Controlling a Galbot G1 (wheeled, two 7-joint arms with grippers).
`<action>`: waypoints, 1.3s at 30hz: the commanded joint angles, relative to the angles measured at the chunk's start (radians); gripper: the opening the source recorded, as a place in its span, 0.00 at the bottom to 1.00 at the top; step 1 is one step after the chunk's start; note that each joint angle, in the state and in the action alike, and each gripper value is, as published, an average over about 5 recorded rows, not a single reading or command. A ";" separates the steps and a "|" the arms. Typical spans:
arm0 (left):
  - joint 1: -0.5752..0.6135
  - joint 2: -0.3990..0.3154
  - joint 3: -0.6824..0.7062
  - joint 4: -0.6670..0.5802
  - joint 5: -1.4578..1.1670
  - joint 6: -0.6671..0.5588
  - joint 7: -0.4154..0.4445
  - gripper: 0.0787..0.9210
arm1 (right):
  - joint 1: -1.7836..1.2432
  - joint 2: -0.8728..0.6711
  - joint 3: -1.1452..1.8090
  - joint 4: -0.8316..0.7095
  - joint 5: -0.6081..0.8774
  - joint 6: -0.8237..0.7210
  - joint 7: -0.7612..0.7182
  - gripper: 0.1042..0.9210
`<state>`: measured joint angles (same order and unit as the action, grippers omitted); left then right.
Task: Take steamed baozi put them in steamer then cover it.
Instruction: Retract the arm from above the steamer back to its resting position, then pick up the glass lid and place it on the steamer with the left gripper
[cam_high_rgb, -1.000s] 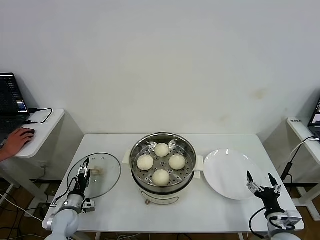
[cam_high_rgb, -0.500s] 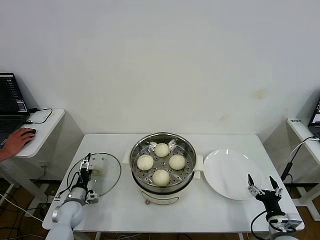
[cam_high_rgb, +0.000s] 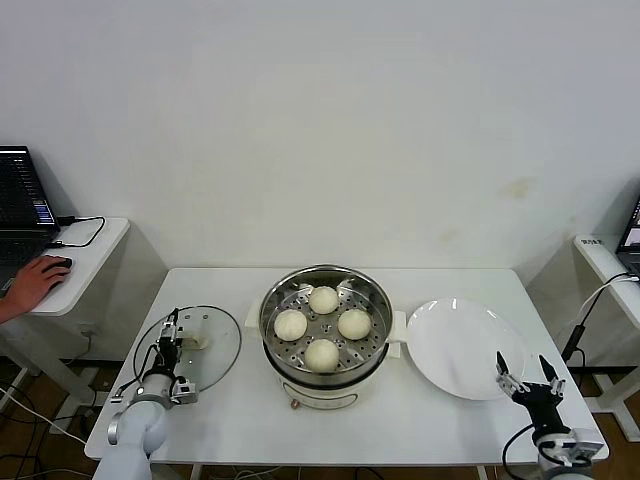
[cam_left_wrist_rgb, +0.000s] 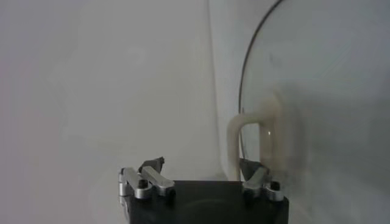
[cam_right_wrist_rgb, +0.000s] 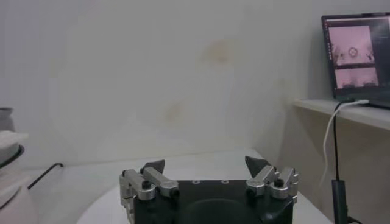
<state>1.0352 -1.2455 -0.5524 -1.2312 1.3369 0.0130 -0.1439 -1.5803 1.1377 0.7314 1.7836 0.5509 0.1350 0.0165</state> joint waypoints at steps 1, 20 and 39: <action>0.009 0.000 -0.001 0.018 -0.020 0.002 -0.002 0.64 | -0.003 0.003 0.000 0.000 -0.008 -0.001 0.000 0.88; 0.106 0.008 -0.041 -0.177 -0.042 0.010 0.011 0.07 | 0.008 0.009 -0.016 0.014 0.001 -0.008 0.001 0.88; 0.386 0.003 -0.089 -0.610 -0.055 0.291 0.051 0.07 | -0.018 0.022 -0.039 0.080 0.000 -0.034 0.009 0.88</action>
<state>1.2896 -1.2438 -0.6328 -1.6365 1.2773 0.1775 -0.0981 -1.5985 1.1567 0.6962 1.8411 0.5520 0.1135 0.0191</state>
